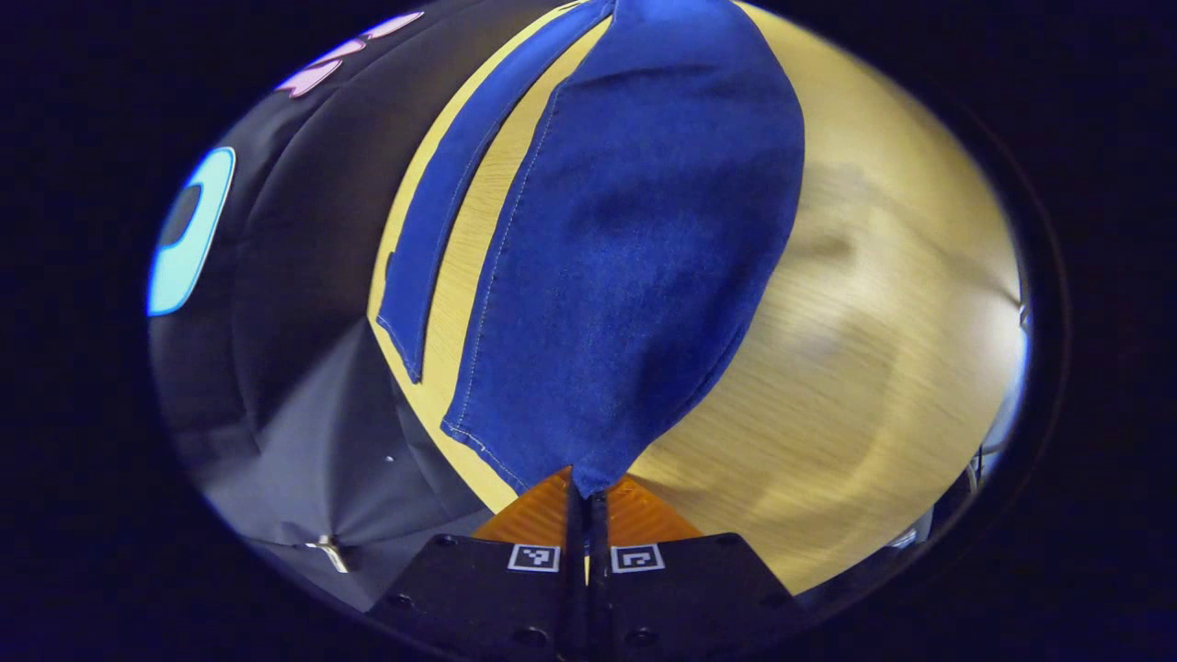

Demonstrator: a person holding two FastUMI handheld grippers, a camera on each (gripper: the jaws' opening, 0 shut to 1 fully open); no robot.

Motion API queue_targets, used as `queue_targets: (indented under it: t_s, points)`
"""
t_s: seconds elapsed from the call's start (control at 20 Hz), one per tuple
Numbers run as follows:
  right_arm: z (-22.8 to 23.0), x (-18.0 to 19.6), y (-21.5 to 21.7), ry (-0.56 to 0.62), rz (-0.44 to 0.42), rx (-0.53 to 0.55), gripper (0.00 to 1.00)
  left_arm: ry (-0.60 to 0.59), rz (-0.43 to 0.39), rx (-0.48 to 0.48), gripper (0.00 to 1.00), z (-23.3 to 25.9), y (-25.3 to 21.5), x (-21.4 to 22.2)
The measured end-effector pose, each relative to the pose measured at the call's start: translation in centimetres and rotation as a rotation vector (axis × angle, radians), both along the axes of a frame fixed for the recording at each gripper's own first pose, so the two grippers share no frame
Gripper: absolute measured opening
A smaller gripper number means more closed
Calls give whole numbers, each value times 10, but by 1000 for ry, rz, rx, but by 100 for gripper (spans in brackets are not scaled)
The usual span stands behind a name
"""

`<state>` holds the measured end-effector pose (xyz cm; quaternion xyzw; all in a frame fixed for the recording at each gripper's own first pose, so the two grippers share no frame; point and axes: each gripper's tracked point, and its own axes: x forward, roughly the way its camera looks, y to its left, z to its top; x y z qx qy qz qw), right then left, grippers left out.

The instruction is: Grasp the waist and the cuffs of the jeans and fold them to make the two legs overlap; first hold the waist and fold one-third of the jeans toward the cuffs, then hold the cuffs and fold the remaining one-third in the same direction to finish folding.

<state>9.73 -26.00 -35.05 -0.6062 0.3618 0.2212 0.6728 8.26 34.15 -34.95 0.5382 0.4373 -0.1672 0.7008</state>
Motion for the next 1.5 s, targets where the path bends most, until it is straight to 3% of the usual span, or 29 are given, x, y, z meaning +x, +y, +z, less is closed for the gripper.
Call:
queue_targets:
  t_s: [0.05,0.1,0.15,0.35,0.5,0.7,0.95,1.2,1.25,1.35,1.5]
  points:
    - [7,0,0,-11,-5,6,13,30,17,-39,9,1,-2,-3]
    - [16,2,0,-25,-5,13,0,47,26,-64,6,3,-6,-2]
    - [27,6,0,-43,-10,21,5,49,20,-75,6,6,-8,0]
    - [72,26,6,-122,-47,86,5,89,3,-142,6,44,-21,4]
    - [112,49,13,-192,-117,163,5,126,-35,-183,6,81,-31,17]
    - [149,102,20,-265,-287,334,5,172,70,-347,6,118,-49,47]
    - [184,191,19,-391,-566,554,5,96,160,-522,6,160,-66,155]
    - [171,267,-12,-460,-859,722,5,-66,350,-675,2,184,-45,277]
    - [163,276,-16,-455,-901,753,5,-98,378,-685,6,182,-42,295]
    - [141,294,-26,-430,-978,755,5,-142,436,-674,2,172,-25,336]
    - [117,305,-37,-413,-1067,779,5,-192,534,-600,6,140,-11,373]
